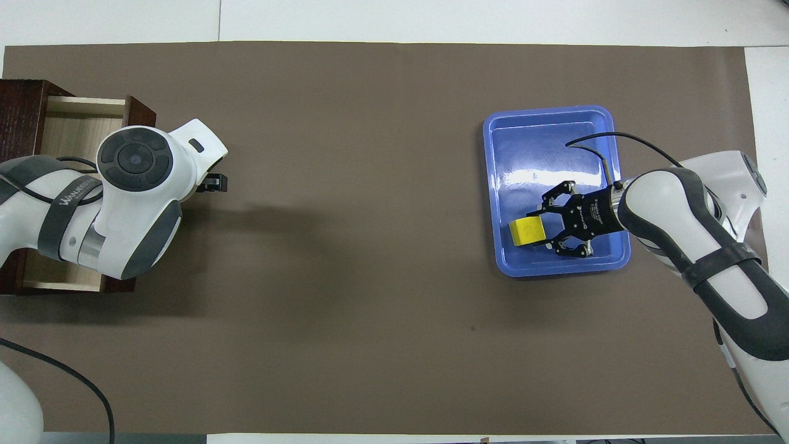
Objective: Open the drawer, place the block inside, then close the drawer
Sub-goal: 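Grasp the yellow block with the right gripper while the left gripper pulls the drawer open, then lift the block with the right gripper while the left gripper reaches toward it, then grasp the block with the left gripper and open the right gripper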
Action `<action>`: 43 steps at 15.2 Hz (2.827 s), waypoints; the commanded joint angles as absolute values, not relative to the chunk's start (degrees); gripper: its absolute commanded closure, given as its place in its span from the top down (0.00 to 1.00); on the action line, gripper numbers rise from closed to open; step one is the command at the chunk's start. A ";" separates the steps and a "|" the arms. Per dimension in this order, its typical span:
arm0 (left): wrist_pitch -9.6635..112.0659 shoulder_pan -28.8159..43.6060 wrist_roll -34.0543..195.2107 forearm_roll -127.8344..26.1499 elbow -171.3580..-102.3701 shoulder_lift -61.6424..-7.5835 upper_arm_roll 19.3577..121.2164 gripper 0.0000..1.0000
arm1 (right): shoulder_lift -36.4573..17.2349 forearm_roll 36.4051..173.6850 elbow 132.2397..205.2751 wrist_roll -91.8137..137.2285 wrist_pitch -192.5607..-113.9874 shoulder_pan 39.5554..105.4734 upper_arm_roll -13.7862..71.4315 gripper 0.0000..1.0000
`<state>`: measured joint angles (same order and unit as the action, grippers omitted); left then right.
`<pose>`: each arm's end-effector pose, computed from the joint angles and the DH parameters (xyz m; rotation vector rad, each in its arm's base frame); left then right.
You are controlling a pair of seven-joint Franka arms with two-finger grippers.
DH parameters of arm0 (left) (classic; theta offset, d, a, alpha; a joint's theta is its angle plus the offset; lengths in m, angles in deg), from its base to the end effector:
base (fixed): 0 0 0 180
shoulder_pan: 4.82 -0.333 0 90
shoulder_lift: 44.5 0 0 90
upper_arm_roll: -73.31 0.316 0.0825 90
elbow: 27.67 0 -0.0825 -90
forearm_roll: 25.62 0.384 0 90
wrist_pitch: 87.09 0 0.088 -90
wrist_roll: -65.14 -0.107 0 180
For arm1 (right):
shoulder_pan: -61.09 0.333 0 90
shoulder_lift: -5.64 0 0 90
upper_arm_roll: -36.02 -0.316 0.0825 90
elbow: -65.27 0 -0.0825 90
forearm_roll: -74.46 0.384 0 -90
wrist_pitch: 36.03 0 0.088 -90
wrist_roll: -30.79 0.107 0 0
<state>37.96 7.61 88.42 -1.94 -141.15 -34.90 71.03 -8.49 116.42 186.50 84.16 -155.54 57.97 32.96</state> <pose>0.5786 -0.1358 0.3890 -2.8266 0.1180 -0.2025 0.5503 0.0324 0.2867 -2.0293 1.7014 0.6879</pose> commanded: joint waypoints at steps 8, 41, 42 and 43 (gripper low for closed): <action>21.62 9.94 111.23 -22.17 -123.55 -32.72 71.03 1.00 | -7.98 116.82 174.01 90.37 -148.02 60.47 32.60 0.00; 21.27 30.42 193.81 -28.78 -114.68 -25.42 71.21 1.00 | -8.07 116.91 166.08 127.74 -160.92 84.03 32.33 0.00; 21.36 30.60 193.81 -28.61 -114.68 -25.43 71.21 1.00 | -8.07 116.91 166.08 127.74 -160.92 84.03 32.33 0.00; 21.45 30.60 193.81 -28.52 -114.85 -25.43 71.21 0.92 | -8.07 116.91 166.08 127.74 -160.92 84.03 32.33 0.00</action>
<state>21.86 29.38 193.10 -29.32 -115.73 -25.78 70.26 -8.16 116.41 166.21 126.63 -160.96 84.09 32.50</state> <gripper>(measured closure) 0.004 0.454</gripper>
